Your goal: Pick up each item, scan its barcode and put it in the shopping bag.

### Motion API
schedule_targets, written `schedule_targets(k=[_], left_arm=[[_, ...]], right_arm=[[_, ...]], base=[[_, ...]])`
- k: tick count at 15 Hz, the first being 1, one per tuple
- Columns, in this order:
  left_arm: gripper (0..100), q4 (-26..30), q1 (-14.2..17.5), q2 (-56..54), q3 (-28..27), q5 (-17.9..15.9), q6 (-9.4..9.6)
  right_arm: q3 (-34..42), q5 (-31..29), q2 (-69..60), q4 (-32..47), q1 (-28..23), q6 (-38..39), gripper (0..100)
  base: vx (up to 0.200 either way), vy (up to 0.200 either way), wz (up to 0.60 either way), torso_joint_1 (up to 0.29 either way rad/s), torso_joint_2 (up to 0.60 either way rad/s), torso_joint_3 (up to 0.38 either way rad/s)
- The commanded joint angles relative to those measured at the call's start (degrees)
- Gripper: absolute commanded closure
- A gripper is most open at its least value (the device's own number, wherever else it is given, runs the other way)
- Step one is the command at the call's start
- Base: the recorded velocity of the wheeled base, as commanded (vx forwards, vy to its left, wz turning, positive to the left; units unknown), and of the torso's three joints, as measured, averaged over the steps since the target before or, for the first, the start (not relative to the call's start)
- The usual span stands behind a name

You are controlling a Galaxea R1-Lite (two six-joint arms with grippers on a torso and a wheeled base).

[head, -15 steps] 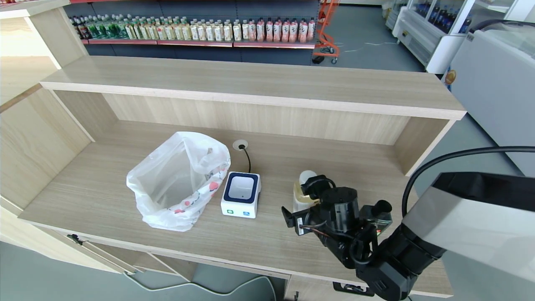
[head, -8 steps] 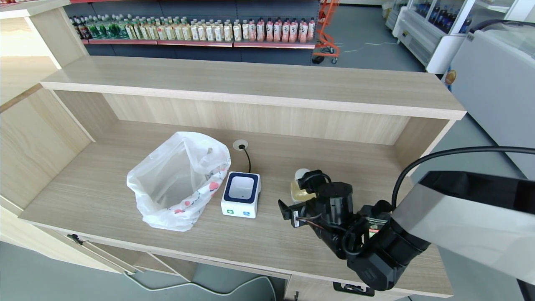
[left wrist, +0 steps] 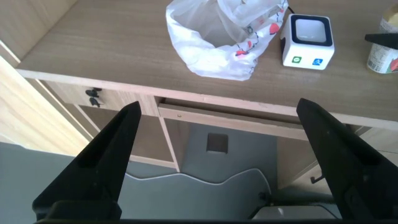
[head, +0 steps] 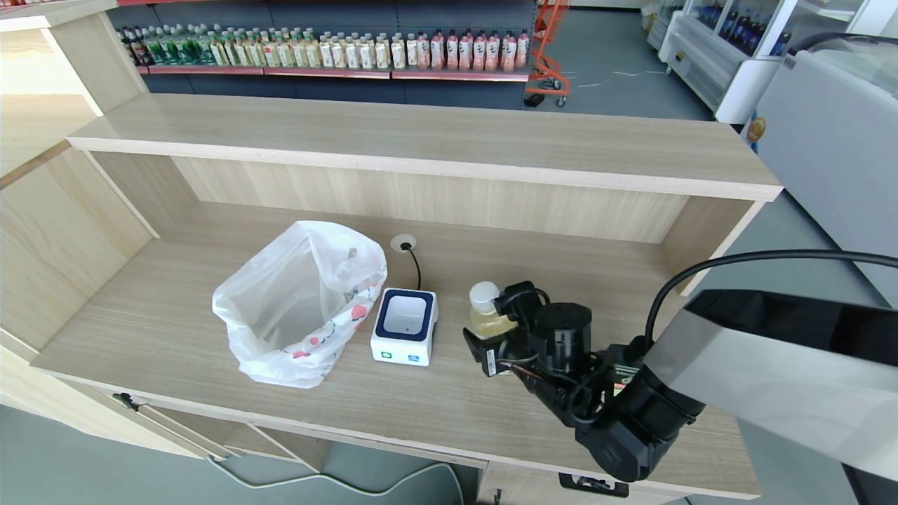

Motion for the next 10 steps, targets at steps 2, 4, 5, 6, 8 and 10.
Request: schedule_targets(k=[2,4,5,6,8,10], left_arm=[[0,-0.01,0.0,-0.01,-0.06,0.0,-0.01],[0,-0.01,0.0,-0.01,0.02,0.0,-0.01],[0,-0.01,0.0,-0.01,0.02,0.0,-0.01],[0,-0.01,0.0,-0.01,0.02,0.0,-0.01],[0,-0.01,0.0,-0.01,0.02,0.0,-0.01],[0,-0.01,0.0,-0.01,0.02,0.0,-0.01]], right_arm=[[0.87,0.15,-0.52,-0.65,-0.75,-0.07,100],[2.1,0.23,-0.78,-0.65,-1.89,-0.24,100],[2.45,0.41,-0.96,-0.65,-2.42,-0.15,100],[2.98,0.85,-1.05,-0.65,-2.77,-0.15,100],[3.24,1.02,-1.66,-0.56,-3.3,0.29,100],[2.98,1.73,-3.86,-0.12,-4.09,1.52,100]], base=[[0.0,0.0,0.0,0.0,0.0,0.0],[0.0,0.0,0.0,0.0,0.0,0.0],[0.0,0.0,0.0,0.0,0.0,0.0],[0.0,0.0,0.0,0.0,0.0,0.0],[0.0,0.0,0.0,0.0,0.0,0.0],[0.0,0.0,0.0,0.0,0.0,0.0]])
